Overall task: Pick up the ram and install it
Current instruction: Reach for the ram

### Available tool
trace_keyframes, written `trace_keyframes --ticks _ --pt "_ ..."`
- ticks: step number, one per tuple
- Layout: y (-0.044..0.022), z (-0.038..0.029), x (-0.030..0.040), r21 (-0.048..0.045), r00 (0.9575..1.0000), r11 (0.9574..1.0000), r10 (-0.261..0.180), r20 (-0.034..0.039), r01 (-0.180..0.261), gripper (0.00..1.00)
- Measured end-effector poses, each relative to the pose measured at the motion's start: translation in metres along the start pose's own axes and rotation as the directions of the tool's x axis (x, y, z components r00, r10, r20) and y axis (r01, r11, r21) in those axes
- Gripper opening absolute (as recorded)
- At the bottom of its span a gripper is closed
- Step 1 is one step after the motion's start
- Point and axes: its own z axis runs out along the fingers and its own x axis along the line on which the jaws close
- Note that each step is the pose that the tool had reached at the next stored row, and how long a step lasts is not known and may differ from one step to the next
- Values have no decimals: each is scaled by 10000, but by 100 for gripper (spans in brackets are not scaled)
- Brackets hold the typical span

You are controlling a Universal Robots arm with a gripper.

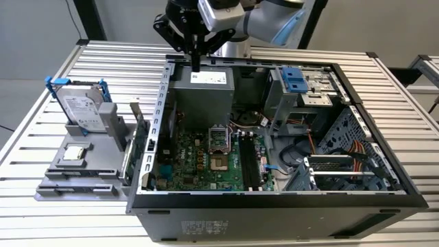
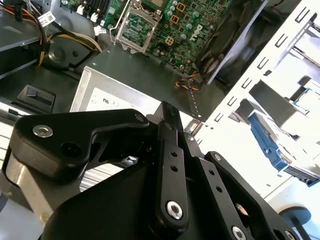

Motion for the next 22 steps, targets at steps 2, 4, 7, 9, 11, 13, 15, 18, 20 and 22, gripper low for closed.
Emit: trace_keyframes --ticks 2,4,7,9,11,13,15,18,20,22 --pt "0 0 12 0 10000 10000 1 0 -1 0" --pt "0 0 12 0 10000 10000 0 0 0 0" --pt "-2 0 23 0 10000 10000 1 -1 -1 0" --pt "-3 -1 40 0 10000 10000 1 0 -1 0" --pt "-4 -1 58 -1 10000 10000 1 0 -1 0" --pt "-6 -1 81 0 10000 10000 0 -1 0 0" --pt "-7 -2 104 0 10000 10000 0 -1 0 0" --pt "-10 -2 137 -1 10000 10000 0 0 0 0" --pt "-11 -3 158 0 10000 10000 0 -1 0 0" --pt "-13 -3 179 -1 10000 10000 0 -1 0 0"
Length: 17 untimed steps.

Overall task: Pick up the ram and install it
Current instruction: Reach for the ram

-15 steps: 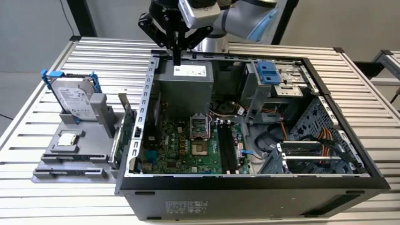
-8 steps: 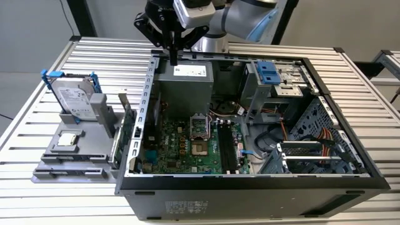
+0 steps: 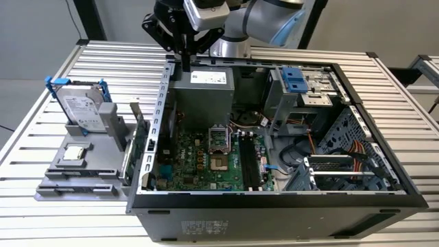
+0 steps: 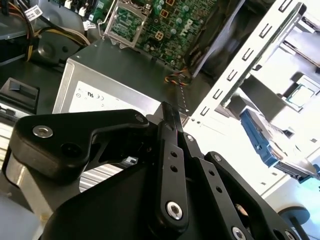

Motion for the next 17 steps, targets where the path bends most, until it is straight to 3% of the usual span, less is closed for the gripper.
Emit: trace_keyframes --ticks 17 --pt "-15 -5 214 0 10000 10000 1 0 -1 0"
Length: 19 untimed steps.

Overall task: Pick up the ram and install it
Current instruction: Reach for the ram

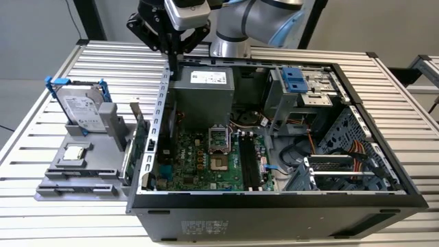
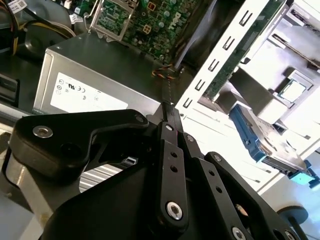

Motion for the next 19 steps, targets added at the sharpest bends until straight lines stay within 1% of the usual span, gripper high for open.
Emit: trace_keyframes --ticks 19 --pt "-15 -4 207 -1 10000 10000 0 1 0 0"
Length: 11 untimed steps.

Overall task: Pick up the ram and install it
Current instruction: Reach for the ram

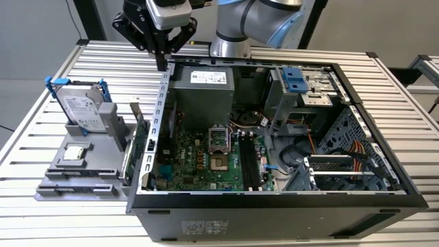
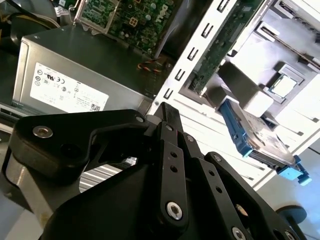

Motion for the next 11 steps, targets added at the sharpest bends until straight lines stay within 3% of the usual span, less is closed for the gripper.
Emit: trace_keyframes --ticks 11 --pt "-8 -3 114 1 10000 10000 0 -1 0 0"
